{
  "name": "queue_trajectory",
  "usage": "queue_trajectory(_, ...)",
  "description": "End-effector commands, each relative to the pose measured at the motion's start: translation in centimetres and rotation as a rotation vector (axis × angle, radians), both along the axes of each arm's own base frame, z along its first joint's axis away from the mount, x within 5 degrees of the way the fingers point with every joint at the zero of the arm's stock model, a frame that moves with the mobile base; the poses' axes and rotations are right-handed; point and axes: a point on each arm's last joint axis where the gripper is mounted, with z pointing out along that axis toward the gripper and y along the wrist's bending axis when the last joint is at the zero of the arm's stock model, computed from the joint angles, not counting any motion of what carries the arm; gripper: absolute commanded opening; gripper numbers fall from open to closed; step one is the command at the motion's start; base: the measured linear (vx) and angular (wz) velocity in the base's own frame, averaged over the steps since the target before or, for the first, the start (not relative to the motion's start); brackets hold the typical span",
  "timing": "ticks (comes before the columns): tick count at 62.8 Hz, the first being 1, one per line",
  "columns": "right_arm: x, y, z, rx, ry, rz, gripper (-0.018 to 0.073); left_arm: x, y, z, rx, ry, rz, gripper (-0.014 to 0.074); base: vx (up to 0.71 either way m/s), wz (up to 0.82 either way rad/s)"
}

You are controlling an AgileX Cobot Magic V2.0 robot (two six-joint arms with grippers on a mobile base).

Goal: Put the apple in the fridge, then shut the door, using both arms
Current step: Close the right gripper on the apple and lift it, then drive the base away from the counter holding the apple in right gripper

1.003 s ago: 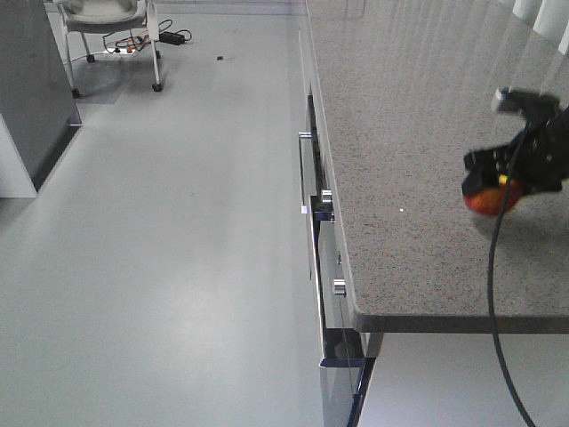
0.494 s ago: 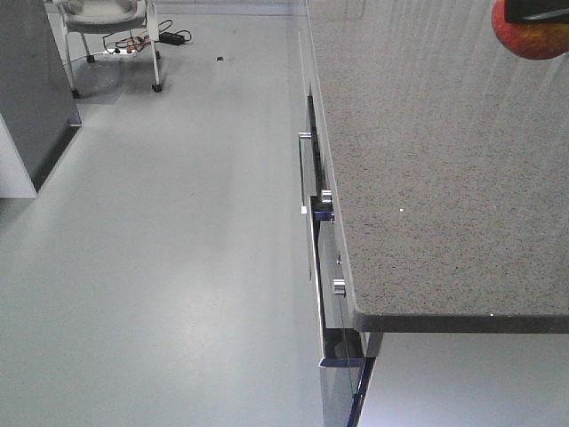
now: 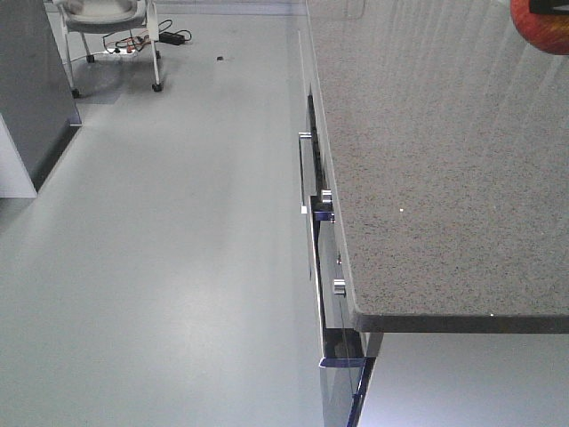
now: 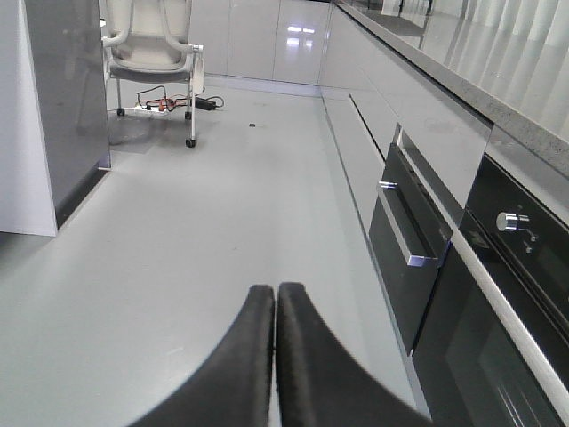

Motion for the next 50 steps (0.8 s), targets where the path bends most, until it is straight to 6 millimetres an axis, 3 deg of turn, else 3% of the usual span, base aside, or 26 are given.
queue_trajectory(1, -0.91, 0.21, 1.74, 0.031, -0.105, -0.009, -0.0006, 0.12, -0.26, -0.29, -0.012, -0.043, -0.026, -0.0006, 0.0, 0.0)
queue_trajectory(50, -0.91, 0.21, 1.74, 0.031, -0.105, -0.009, -0.0006, 0.12, -0.26, -0.29, -0.012, -0.043, -0.026, -0.0006, 0.0, 0.0)
